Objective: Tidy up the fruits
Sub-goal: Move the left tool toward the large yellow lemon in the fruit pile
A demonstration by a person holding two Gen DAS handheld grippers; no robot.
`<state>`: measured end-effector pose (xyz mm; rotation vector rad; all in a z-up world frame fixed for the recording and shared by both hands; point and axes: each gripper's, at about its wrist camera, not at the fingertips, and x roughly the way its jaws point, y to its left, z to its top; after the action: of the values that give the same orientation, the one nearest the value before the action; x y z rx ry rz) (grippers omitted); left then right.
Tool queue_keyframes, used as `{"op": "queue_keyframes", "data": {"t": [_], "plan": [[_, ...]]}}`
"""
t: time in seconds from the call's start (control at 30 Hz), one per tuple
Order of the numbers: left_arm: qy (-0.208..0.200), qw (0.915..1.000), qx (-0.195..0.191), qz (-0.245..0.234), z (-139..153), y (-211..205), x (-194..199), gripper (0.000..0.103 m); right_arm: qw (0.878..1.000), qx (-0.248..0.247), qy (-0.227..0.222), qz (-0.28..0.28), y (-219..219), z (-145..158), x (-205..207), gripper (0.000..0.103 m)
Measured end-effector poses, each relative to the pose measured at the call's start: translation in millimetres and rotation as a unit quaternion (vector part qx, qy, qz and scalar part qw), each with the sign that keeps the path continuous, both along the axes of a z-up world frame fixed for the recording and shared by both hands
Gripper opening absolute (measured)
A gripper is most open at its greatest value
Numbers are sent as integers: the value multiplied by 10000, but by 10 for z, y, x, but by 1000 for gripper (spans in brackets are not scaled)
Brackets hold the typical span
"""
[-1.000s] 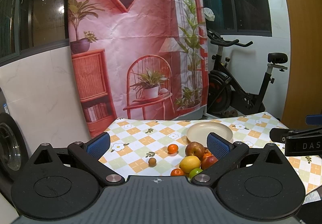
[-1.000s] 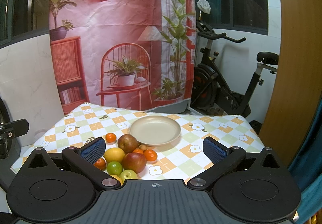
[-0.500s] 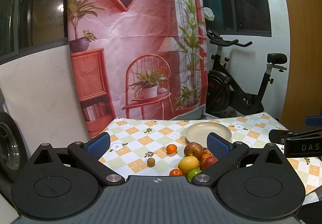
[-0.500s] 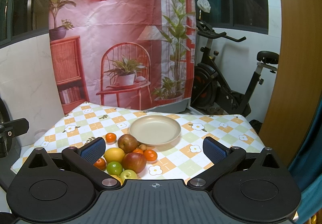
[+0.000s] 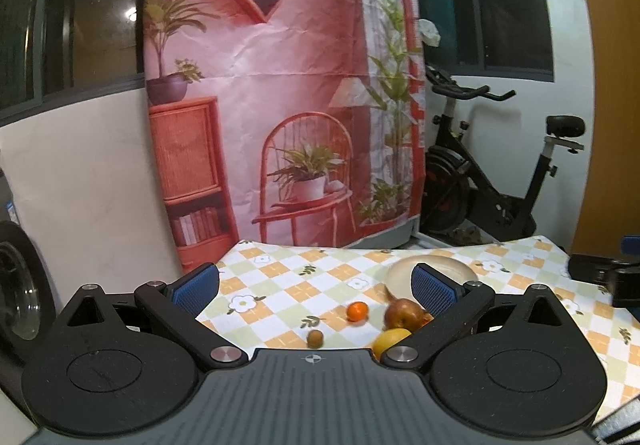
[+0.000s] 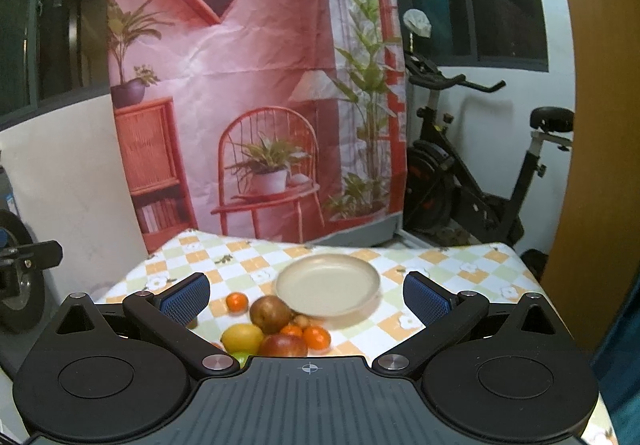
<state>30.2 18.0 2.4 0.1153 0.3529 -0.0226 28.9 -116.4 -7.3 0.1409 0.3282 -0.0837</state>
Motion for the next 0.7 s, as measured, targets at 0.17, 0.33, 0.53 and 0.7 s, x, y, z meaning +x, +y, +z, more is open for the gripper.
{"op": "queue_keyframes", "data": {"t": [0.17, 0.33, 0.53, 0.7], "plan": [[45, 9999, 13, 91, -49, 64, 205, 103, 9996, -143, -257, -35, -80, -71, 166, 103], [59, 10000, -56, -6, -154, 112, 378, 102, 9995, -123, -290, -88, -180, -218, 403, 103], [195, 9996, 75, -183, -340, 114, 602, 102, 9998, 79, -192, -66, -291, -468, 700, 103], [452, 9985, -10, -300, -507, 156, 815, 102, 10000, 66, 6, -4, -255, -695, 933, 103]]}}
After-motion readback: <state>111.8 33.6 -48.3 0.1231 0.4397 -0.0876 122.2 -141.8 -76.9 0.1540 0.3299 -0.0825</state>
